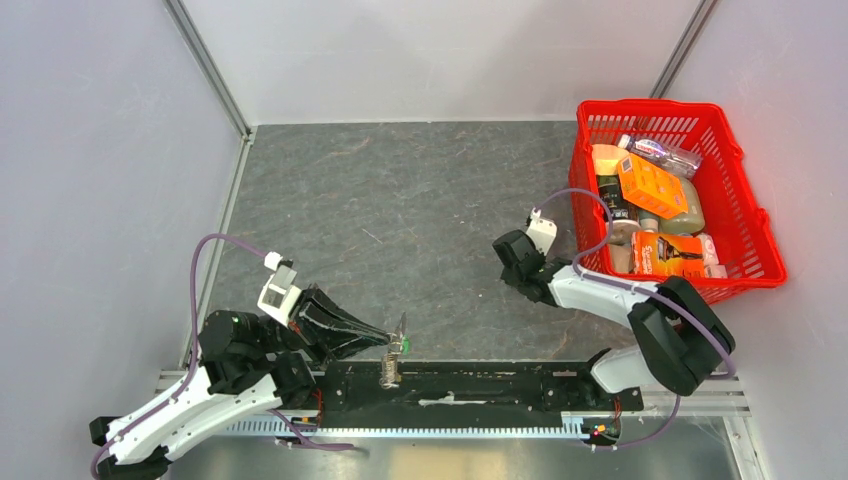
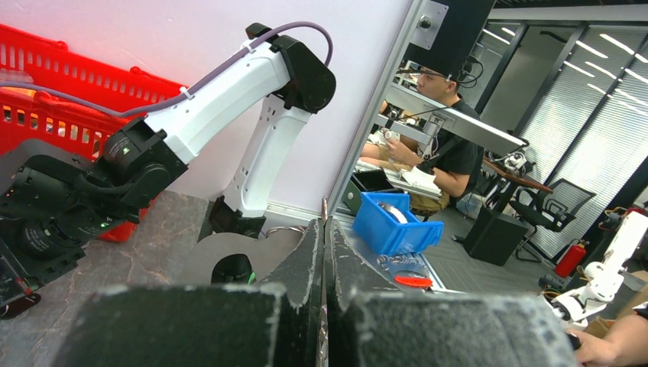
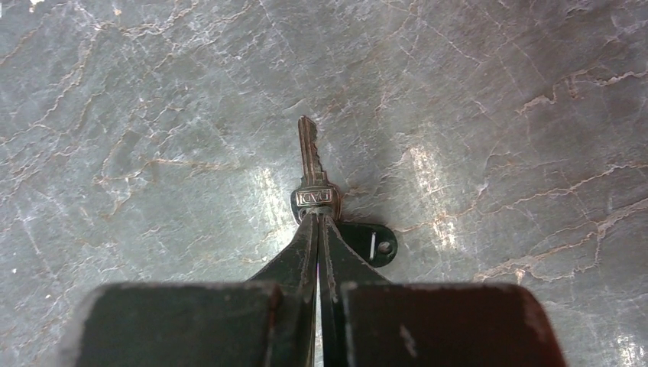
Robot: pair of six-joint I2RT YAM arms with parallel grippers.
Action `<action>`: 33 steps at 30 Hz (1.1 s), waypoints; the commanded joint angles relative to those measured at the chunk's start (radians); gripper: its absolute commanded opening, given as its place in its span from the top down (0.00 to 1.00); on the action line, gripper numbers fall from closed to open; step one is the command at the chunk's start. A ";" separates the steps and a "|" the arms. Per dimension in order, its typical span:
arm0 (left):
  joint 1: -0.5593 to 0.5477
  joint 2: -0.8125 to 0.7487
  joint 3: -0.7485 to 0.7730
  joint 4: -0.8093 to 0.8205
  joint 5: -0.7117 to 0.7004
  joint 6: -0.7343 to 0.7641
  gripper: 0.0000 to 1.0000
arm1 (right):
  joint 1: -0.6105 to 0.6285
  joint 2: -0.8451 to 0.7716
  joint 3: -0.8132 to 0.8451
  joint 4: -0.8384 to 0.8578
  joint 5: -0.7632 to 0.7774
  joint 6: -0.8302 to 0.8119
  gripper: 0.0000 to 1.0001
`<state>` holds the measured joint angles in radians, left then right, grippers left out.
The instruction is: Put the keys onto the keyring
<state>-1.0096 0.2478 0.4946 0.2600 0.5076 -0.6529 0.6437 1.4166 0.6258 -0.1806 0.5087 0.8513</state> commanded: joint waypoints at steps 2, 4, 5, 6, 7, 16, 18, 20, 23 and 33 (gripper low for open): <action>0.004 -0.001 0.017 0.050 -0.001 0.017 0.98 | -0.003 -0.067 -0.012 0.006 -0.009 -0.033 1.00; 0.003 0.000 0.019 0.049 -0.002 0.016 0.98 | -0.001 -0.099 -0.011 -0.005 -0.015 -0.050 1.00; 0.003 -0.001 0.019 0.049 -0.003 0.016 0.98 | -0.002 -0.115 -0.010 -0.013 -0.020 -0.060 1.00; 0.003 -0.001 0.018 0.048 -0.003 0.015 0.98 | -0.001 -0.137 -0.006 -0.024 -0.030 -0.073 1.00; 0.003 0.000 0.018 0.048 -0.003 0.012 0.98 | 0.000 -0.159 -0.001 -0.039 -0.047 -0.092 1.00; 0.003 0.014 0.045 -0.004 -0.007 0.021 0.98 | 0.002 -0.442 0.136 -0.272 -0.303 -0.270 1.00; 0.003 0.019 0.052 -0.005 -0.009 0.021 0.98 | 0.002 -0.495 0.179 -0.326 -0.384 -0.310 1.00; 0.003 0.028 0.057 -0.006 -0.006 0.020 0.98 | 0.002 -0.533 0.224 -0.359 -0.484 -0.357 1.00; 0.003 0.047 0.068 -0.003 0.005 0.016 0.98 | 0.002 -0.565 0.299 -0.402 -0.644 -0.435 1.00; 0.003 0.093 0.100 -0.004 0.043 0.018 0.98 | 0.002 -0.552 0.535 -0.544 -1.134 -0.634 1.00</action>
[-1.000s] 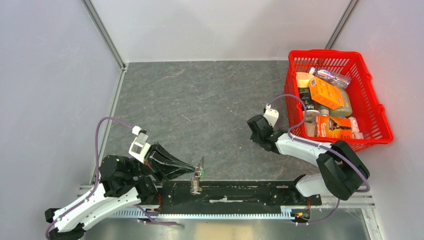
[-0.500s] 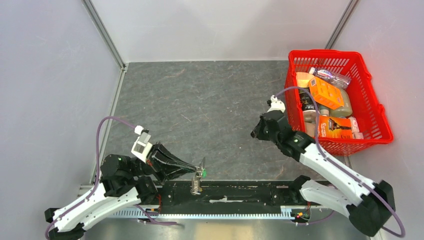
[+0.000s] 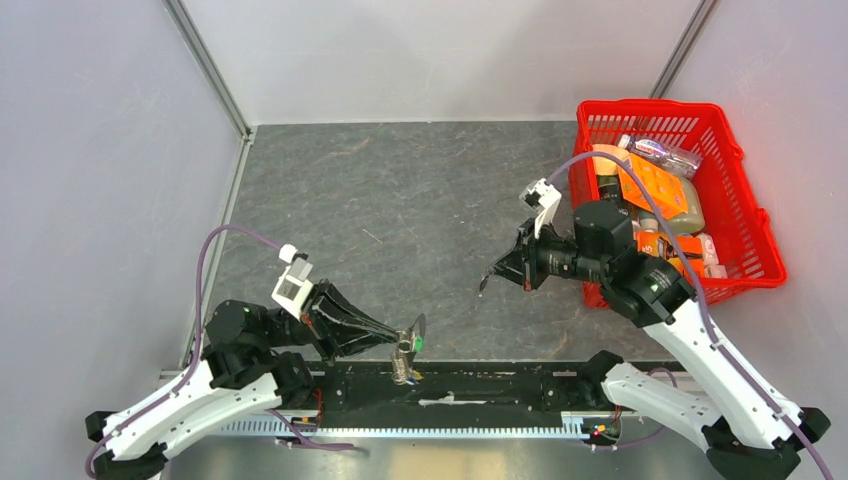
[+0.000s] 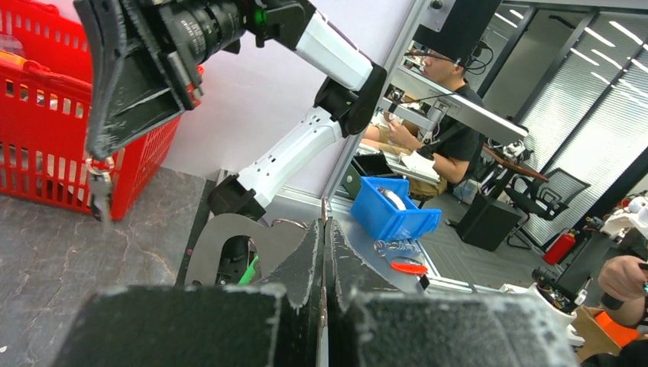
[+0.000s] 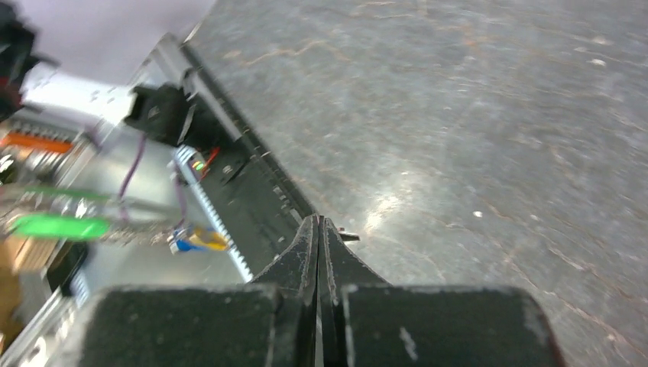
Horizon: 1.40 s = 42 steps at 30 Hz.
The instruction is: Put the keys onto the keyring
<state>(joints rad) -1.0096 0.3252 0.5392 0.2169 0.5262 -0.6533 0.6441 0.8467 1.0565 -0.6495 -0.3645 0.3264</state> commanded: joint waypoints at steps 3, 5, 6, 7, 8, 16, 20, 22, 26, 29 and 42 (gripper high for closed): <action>0.003 0.031 0.064 0.020 0.027 0.039 0.98 | 0.002 0.053 0.191 -0.141 -0.374 -0.153 1.00; 0.003 0.039 0.077 -0.006 0.018 0.064 0.98 | 0.001 0.077 0.242 -0.186 -0.419 -0.177 1.00; 0.004 0.044 0.081 -0.023 0.009 0.074 0.98 | 0.001 0.084 0.260 -0.189 -0.445 -0.179 1.00; 0.003 0.049 0.084 -0.030 0.004 0.082 0.98 | 0.002 0.093 0.280 -0.190 -0.459 -0.174 1.00; 0.004 0.052 0.086 -0.038 -0.005 0.088 0.98 | 0.001 0.101 0.297 -0.189 -0.475 -0.167 1.00; 0.003 0.041 0.095 -0.138 -0.116 0.174 0.98 | 0.002 0.181 0.363 -0.164 -0.616 -0.122 1.00; 0.003 0.051 0.107 -0.168 -0.140 0.214 0.98 | 0.007 0.220 0.384 -0.147 -0.648 -0.112 1.00; 0.004 0.057 0.109 -0.163 -0.134 0.216 0.98 | 0.013 0.241 0.391 -0.145 -0.655 -0.122 1.00; 0.003 0.069 0.103 -0.127 -0.096 0.196 0.98 | 0.028 0.270 0.399 -0.151 -0.665 -0.182 1.00; 0.003 0.081 0.091 -0.065 -0.040 0.154 0.98 | 0.042 0.292 0.408 -0.156 -0.683 -0.227 1.00; 0.004 0.186 0.034 0.281 0.220 -0.019 0.98 | 0.257 0.385 0.549 -0.237 -0.649 -0.429 1.00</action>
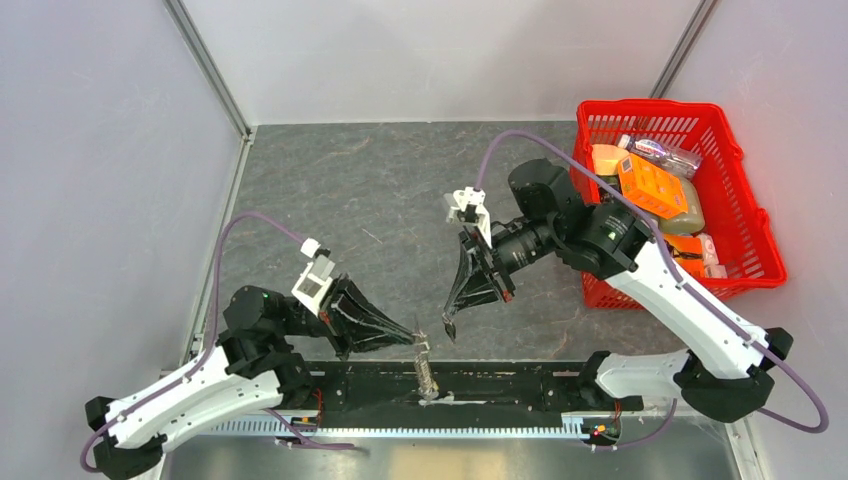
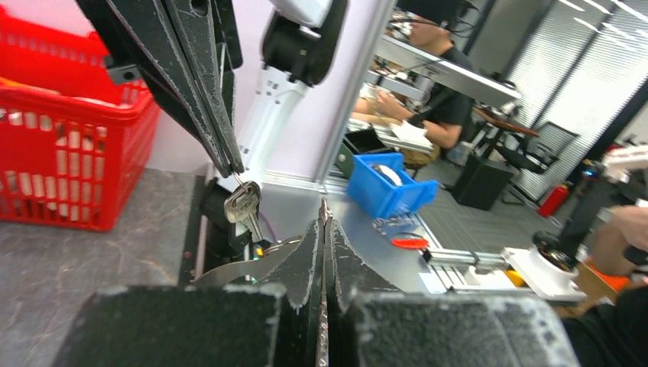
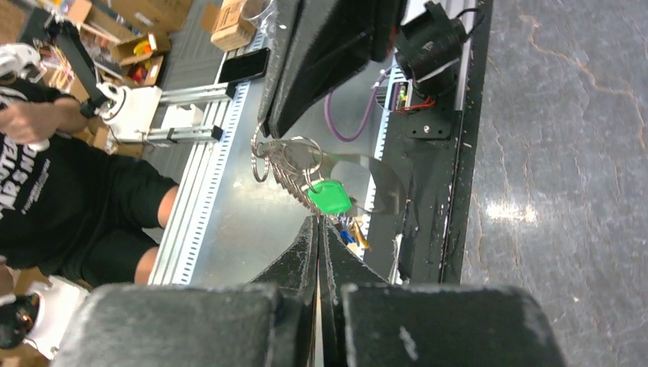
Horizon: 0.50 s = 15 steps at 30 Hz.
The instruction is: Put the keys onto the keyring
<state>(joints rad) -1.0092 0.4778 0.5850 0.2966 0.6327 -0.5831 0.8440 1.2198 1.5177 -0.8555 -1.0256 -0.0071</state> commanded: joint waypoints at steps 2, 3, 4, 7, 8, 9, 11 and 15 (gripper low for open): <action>0.003 0.058 -0.020 0.280 0.156 -0.128 0.98 | 0.088 0.026 0.123 -0.061 0.023 -0.127 1.00; 0.003 0.069 -0.020 0.304 0.172 -0.144 0.98 | 0.101 0.033 0.137 -0.072 0.025 -0.141 1.00; 0.003 0.081 -0.021 0.331 0.185 -0.157 0.98 | 0.110 0.040 0.146 -0.075 0.026 -0.150 1.00; 0.003 0.110 -0.023 0.415 0.227 -0.201 0.98 | 0.143 0.050 0.163 -0.098 0.028 -0.184 1.00; 0.003 0.119 -0.023 0.434 0.237 -0.214 0.98 | 0.152 0.050 0.164 -0.099 0.030 -0.194 1.00; 0.004 0.130 -0.023 0.456 0.246 -0.224 0.98 | 0.158 0.051 0.163 -0.099 0.030 -0.201 1.00; 0.003 0.150 -0.025 0.518 0.269 -0.257 0.98 | 0.169 0.053 0.163 -0.096 0.031 -0.214 1.00; 0.003 0.194 -0.031 0.622 0.310 -0.306 0.98 | 0.186 0.061 0.177 -0.081 0.031 -0.220 1.00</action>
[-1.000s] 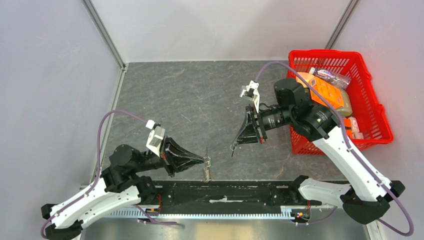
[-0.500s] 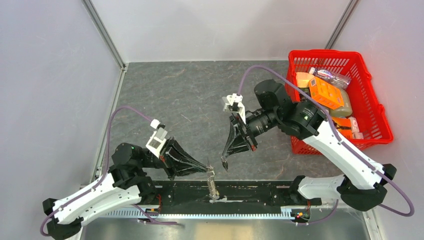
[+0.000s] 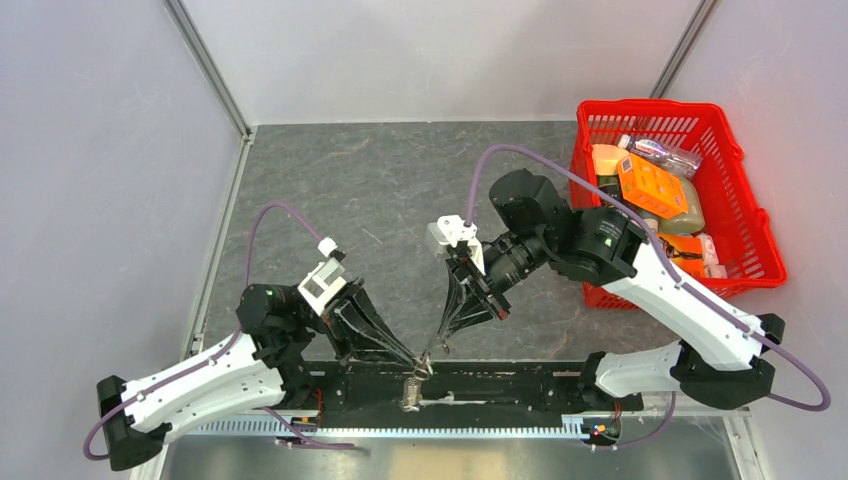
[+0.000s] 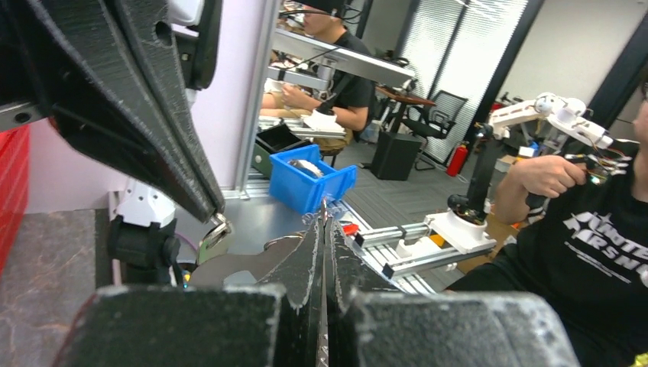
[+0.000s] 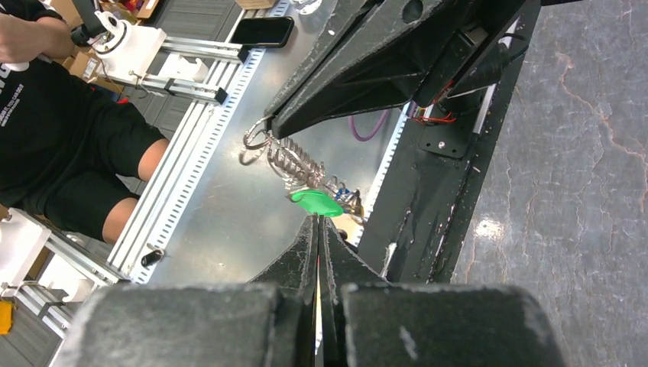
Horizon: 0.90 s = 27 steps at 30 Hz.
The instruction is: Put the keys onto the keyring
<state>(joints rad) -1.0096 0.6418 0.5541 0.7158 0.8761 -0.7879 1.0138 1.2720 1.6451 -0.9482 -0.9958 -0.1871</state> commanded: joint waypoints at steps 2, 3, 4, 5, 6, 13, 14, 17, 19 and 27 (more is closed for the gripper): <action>0.003 0.049 -0.001 0.251 0.085 -0.122 0.98 | 0.025 0.014 0.063 0.021 -0.002 -0.040 1.00; 0.002 0.057 -0.002 0.269 0.095 -0.128 0.98 | 0.030 0.020 0.073 0.022 -0.004 -0.041 1.00; 0.003 0.066 -0.002 0.290 0.102 -0.138 0.98 | 0.034 0.026 0.084 0.020 -0.005 -0.042 1.00; 0.003 0.076 -0.002 0.316 0.112 -0.148 0.98 | 0.040 0.031 0.092 0.019 -0.007 -0.044 1.00; 0.003 0.087 0.000 0.330 0.120 -0.153 0.98 | 0.045 0.034 0.099 0.019 -0.007 -0.046 1.00; 0.002 0.140 0.017 0.371 0.156 -0.158 0.98 | 0.072 0.033 0.107 0.037 -0.003 -0.049 1.00; 0.002 0.147 0.019 0.367 0.157 -0.153 0.98 | 0.074 0.034 0.107 0.043 -0.002 -0.043 1.00; 0.002 0.162 0.026 0.374 0.157 -0.151 0.98 | 0.080 0.036 0.111 0.051 0.006 -0.034 1.00; 0.002 0.168 0.029 0.374 0.156 -0.149 0.98 | 0.082 0.039 0.114 0.051 0.004 -0.032 1.00; 0.002 0.170 0.037 0.356 0.149 -0.140 0.98 | 0.107 0.042 0.118 0.057 0.005 -0.032 1.00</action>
<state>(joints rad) -1.0096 0.8127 0.5491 1.0275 1.0309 -0.9112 1.1061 1.3102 1.7187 -0.9356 -0.9913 -0.2211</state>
